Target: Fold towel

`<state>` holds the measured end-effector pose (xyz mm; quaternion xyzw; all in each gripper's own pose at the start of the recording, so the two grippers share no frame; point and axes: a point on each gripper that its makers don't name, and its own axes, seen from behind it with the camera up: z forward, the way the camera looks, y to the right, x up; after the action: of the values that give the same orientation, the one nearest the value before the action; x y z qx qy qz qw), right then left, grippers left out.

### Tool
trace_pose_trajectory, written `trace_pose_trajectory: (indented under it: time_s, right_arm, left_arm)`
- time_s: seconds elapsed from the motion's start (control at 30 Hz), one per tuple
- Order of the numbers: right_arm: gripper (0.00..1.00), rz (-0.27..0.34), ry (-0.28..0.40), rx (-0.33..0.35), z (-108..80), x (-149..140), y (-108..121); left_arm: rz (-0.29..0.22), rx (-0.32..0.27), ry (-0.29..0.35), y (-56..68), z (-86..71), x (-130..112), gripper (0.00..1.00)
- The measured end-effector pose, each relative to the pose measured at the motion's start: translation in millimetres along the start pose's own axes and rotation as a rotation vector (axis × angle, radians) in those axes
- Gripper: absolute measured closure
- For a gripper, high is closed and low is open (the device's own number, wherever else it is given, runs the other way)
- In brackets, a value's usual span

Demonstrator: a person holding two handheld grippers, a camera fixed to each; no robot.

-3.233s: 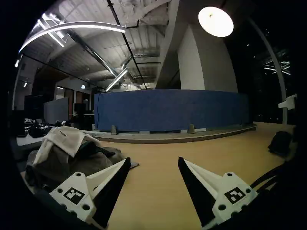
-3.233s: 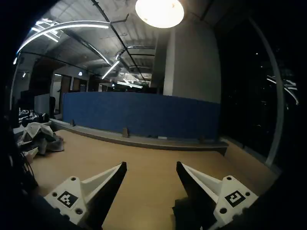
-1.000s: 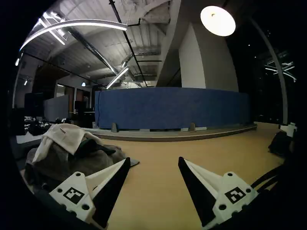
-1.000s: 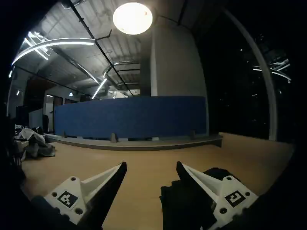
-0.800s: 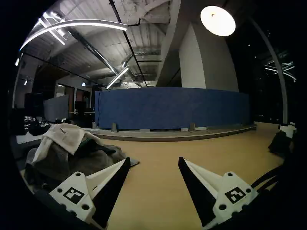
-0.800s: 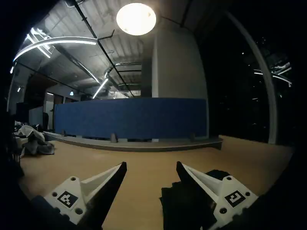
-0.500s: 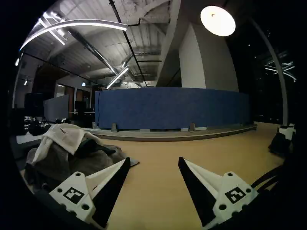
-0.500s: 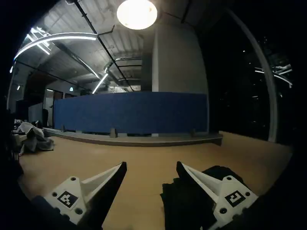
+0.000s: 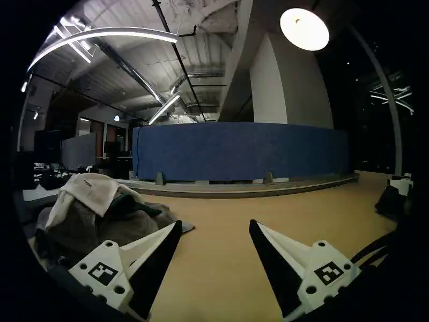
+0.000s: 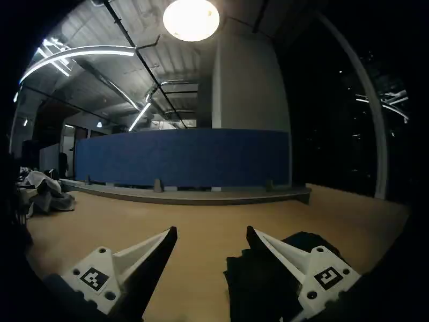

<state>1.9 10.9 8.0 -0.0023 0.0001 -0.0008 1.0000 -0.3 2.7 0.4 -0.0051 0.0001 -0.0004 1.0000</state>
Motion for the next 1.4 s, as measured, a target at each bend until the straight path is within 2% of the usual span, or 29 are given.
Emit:
trace_pose_trajectory:
  time_s: [1.4]
  right_arm:
    - [0.00, 0.000, 0.000, 0.001, -1.1, 0.5, 1.0]
  left_arm:
    - [-0.003, 0.000, 0.000, -1.2, -2.6, -1.7, 0.07]
